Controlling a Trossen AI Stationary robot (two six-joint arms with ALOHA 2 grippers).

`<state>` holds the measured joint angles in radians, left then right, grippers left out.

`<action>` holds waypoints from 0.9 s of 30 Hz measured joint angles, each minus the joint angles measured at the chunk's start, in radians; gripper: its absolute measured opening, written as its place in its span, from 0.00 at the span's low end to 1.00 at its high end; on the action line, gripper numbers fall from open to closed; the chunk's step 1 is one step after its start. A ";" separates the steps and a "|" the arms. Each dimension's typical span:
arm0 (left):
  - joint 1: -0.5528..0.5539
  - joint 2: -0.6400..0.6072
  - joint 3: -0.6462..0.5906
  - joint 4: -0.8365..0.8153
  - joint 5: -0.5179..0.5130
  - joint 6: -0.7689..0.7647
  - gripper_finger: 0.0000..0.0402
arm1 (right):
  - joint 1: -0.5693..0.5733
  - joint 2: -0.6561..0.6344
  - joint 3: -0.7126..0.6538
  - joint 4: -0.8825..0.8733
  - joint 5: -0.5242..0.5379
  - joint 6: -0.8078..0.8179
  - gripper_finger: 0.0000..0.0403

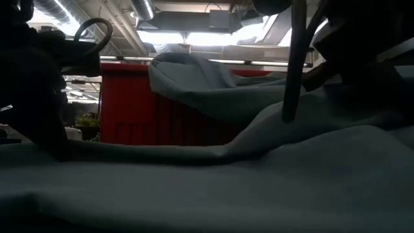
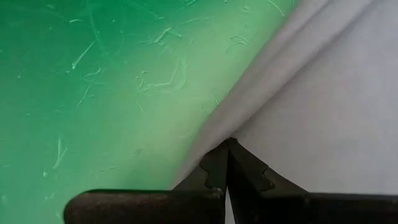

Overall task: Fold Laundry from Bin
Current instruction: Fold the blue pants on top of the blue shirt

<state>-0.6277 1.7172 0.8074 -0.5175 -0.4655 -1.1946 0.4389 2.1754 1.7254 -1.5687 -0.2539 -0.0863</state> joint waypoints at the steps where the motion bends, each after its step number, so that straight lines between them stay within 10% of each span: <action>1: 0.000 0.000 0.002 -0.001 0.000 0.000 0.00 | 0.000 0.000 0.003 -0.001 -0.007 0.001 0.37; 17: 0.002 0.007 0.227 -0.087 -0.035 0.198 0.00 | 0.001 -0.062 0.066 -0.005 0.071 0.036 0.37; 27: 0.013 0.011 0.239 0.329 -0.061 0.383 0.00 | 0.085 -0.089 0.114 0.058 0.131 0.129 0.37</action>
<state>-0.6151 1.7281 1.0459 -0.1881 -0.5264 -0.8120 0.5235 2.0861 1.8389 -1.5108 -0.1226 0.0432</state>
